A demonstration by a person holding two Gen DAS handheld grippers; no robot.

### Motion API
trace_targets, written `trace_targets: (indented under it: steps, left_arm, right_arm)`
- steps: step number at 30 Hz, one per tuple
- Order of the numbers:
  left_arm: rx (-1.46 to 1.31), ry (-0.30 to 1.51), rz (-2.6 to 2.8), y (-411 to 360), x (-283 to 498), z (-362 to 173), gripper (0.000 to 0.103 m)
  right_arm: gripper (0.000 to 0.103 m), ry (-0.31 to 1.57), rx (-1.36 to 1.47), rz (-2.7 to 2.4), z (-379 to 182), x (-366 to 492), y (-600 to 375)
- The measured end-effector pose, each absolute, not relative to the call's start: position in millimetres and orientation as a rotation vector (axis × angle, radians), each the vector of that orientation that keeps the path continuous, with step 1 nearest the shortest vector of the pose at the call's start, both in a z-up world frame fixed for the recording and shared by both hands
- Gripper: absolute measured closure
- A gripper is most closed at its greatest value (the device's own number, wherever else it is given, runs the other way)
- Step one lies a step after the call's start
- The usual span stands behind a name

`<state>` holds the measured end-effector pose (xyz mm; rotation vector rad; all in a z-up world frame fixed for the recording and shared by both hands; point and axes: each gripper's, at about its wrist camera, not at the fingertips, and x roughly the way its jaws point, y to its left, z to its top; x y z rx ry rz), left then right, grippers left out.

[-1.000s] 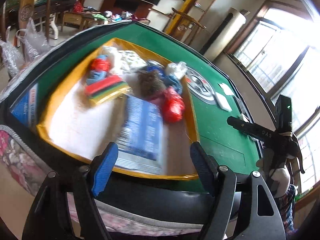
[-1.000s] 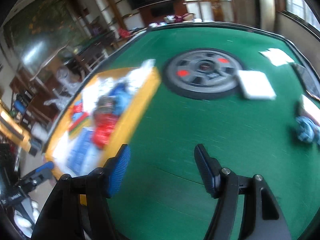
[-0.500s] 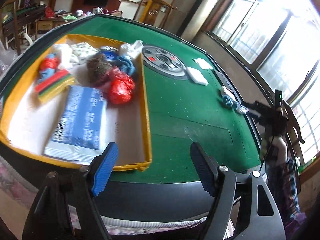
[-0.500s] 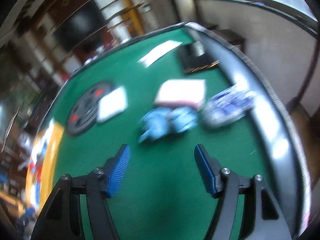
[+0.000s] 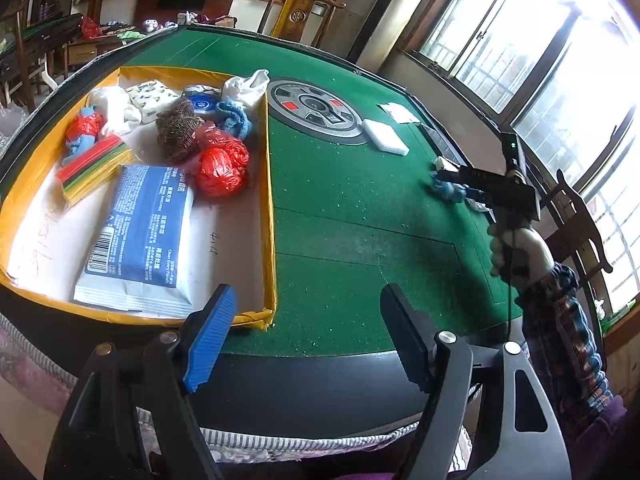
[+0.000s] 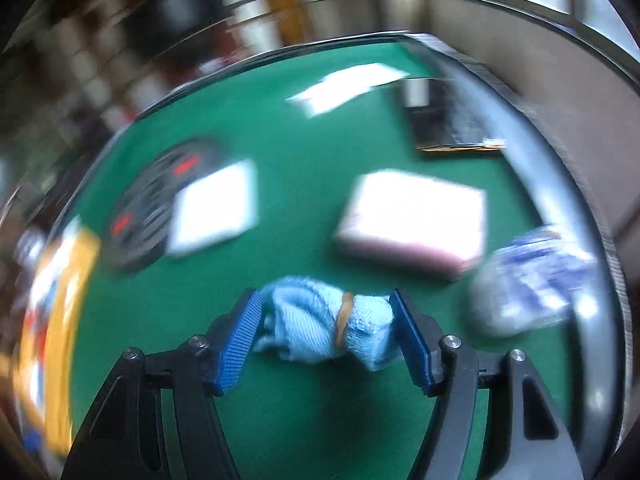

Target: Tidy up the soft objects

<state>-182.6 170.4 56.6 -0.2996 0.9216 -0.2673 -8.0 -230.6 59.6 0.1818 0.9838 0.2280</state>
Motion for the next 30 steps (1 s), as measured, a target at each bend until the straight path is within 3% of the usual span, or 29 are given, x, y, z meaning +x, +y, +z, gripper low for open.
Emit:
trace_targets:
  steps: [5, 8, 10, 11, 15, 30]
  left_arm:
    - [-0.289, 0.924, -0.297, 163.5, -178.6, 55.0, 0.029]
    - [-0.283, 0.923, -0.315, 159.0, -177.7, 55.1, 0.029]
    - [-0.282, 0.922, -0.324, 156.2, -177.4, 55.7, 0.029]
    - [-0.282, 0.92, -0.329, 154.9, -177.9, 56.3, 0.028]
    - [-0.28, 0.914, -0.344, 152.5, -179.0, 58.5, 0.027]
    - [-0.229, 0.896, -0.396, 120.9, -182.5, 71.0, 0.027]
  right_arm:
    - [0.042, 1.024, 0.271, 0.661, 79.0, -60.5, -214.0]
    - [0.041, 0.914, 0.316, 0.511, 106.6, -70.8, -260.7]
    - [0.035, 0.846, 0.33, 0.273, 116.7, -68.5, -299.9]
    - [0.031, 0.834, 0.364, 0.161, 116.8, -65.6, -324.5]
    - [0.031, 0.855, 0.481, 0.006, 100.3, -55.3, -375.6]
    - [0.031, 0.917, 0.375, 0.033, 74.5, 53.9, -325.1]
